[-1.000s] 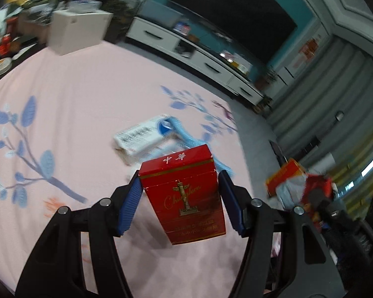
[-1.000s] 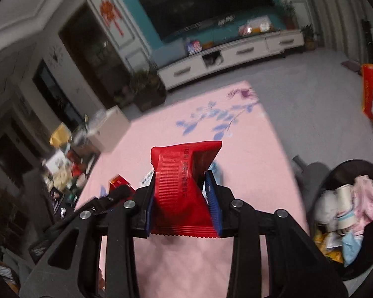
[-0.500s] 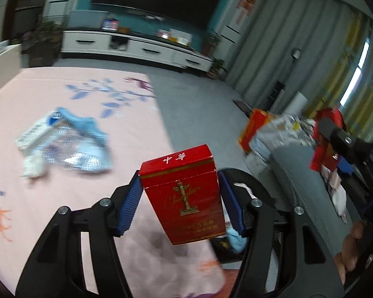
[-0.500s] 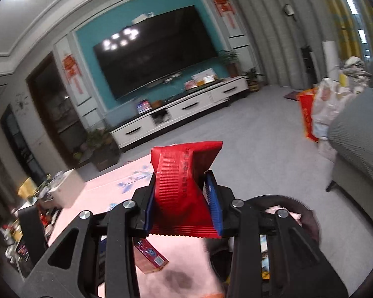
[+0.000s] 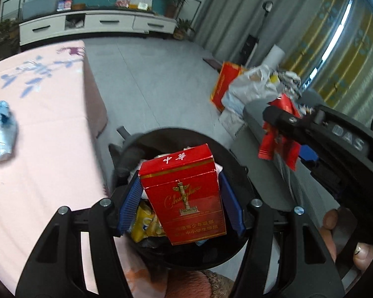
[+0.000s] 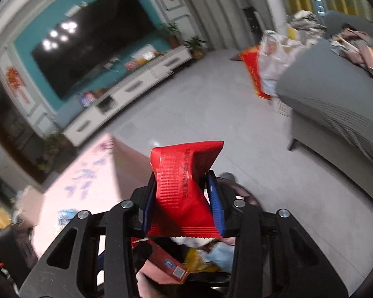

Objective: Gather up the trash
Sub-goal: 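Carry the box and packet over the black bin and open both grippers, then move both grippers back over the table toward the clear plastic bag, then grasp the blue rope and clear bag with the right gripper while the left reaches toward the white medicine box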

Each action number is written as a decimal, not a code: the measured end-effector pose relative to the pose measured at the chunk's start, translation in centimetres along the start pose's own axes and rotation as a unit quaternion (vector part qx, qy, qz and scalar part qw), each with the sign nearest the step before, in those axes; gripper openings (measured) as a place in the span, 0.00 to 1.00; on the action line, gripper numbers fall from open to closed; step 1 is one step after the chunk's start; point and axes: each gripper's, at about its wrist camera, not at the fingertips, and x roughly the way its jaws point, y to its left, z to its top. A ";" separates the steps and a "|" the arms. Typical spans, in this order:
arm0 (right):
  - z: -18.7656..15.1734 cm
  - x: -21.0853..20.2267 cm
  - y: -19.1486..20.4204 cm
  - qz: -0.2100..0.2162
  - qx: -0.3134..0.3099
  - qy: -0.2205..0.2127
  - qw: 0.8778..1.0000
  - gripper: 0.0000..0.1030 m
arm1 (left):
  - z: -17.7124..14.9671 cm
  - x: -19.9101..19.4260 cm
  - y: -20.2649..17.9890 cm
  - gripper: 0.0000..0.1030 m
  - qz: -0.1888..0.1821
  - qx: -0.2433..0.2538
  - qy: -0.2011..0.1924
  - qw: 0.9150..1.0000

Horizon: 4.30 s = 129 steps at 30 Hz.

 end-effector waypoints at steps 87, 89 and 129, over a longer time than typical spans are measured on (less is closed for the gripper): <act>-10.6 15.6 30.5 0.186 -0.224 0.169 0.942 0.89 | 0.9 -13.4 38.8 0.96 0.220 -0.254 -0.066 0.939; -11.1 16.0 30.7 0.193 -0.224 0.186 0.937 0.86 | 1.0 -13.1 38.8 0.96 0.221 -0.253 -0.064 0.939; -10.8 12.4 30.3 0.193 -0.265 0.170 0.929 0.15 | 0.1 -15.8 39.4 0.02 0.132 -0.307 -0.111 0.936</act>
